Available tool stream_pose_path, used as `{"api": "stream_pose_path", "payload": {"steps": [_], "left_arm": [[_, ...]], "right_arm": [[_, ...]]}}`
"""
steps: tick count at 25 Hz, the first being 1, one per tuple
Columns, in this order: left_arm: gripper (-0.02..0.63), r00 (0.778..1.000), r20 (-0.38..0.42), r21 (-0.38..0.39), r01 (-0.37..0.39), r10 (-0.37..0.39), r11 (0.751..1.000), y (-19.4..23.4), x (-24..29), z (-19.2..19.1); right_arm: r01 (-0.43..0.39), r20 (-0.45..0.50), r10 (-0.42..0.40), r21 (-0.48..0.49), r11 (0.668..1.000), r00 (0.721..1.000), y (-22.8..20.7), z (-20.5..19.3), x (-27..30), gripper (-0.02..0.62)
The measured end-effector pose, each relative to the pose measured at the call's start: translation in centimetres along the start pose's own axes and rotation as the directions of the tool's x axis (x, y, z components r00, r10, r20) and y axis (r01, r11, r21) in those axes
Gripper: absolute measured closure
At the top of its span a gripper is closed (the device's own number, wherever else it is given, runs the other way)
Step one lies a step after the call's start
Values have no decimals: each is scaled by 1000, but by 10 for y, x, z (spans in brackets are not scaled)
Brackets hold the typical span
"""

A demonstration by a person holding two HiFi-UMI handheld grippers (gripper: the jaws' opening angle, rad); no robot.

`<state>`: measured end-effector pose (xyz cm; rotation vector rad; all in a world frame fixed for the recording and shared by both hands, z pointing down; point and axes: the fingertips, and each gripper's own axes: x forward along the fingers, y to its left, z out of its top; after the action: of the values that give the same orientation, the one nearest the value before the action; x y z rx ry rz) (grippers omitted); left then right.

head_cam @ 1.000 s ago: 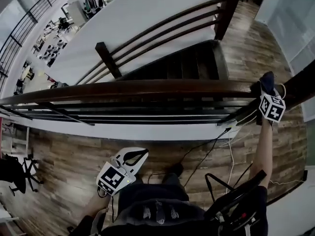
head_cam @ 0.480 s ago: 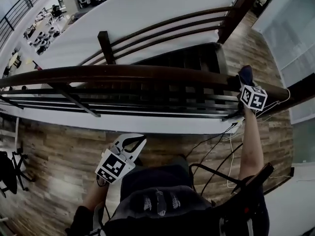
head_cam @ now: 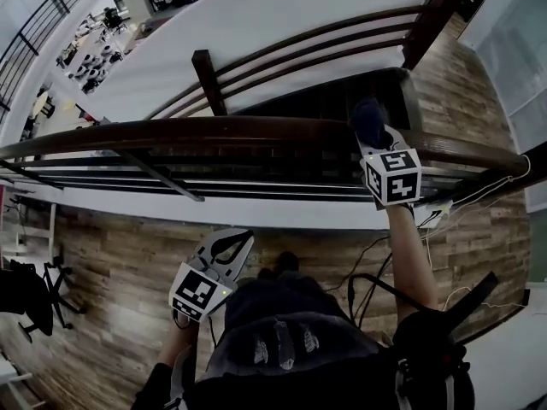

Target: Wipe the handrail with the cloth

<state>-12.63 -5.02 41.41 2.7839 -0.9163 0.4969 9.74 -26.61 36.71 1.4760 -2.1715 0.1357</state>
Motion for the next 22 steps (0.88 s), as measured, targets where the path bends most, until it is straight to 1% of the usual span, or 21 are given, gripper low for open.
{"api": "stream_pose_path", "payload": {"steps": [4,9,11,14,18,20,22], "left_arm": [[600,999,-53,30,-7,9,1000,20,-10,-20],[600,999,-16,32,29,-29,999,58,-39,-31],[600,999,5,28,40,-40,999,84,-63,-41],[600,998,28,-2,60,-60,998,126,-110,-64],[600,995,17,-19,100,-100,995,181,-171,-89],[600,993,18,-29,114,-113,993,199,-194,-99],[600,994,23,-49,110,-109,993,214,-212,-110]], "right_arm": [[-85,15,85,-5,996,996,51,14,18,529],[-142,-24,141,-28,990,990,123,39,49,529],[-155,-29,154,-31,987,988,161,53,61,529],[-162,-29,161,-29,986,987,224,77,83,529],[-175,-40,174,-16,984,984,309,114,118,529],[-185,-61,183,-37,982,981,350,130,133,529],[-208,-77,203,-71,976,976,391,144,147,529]]}}
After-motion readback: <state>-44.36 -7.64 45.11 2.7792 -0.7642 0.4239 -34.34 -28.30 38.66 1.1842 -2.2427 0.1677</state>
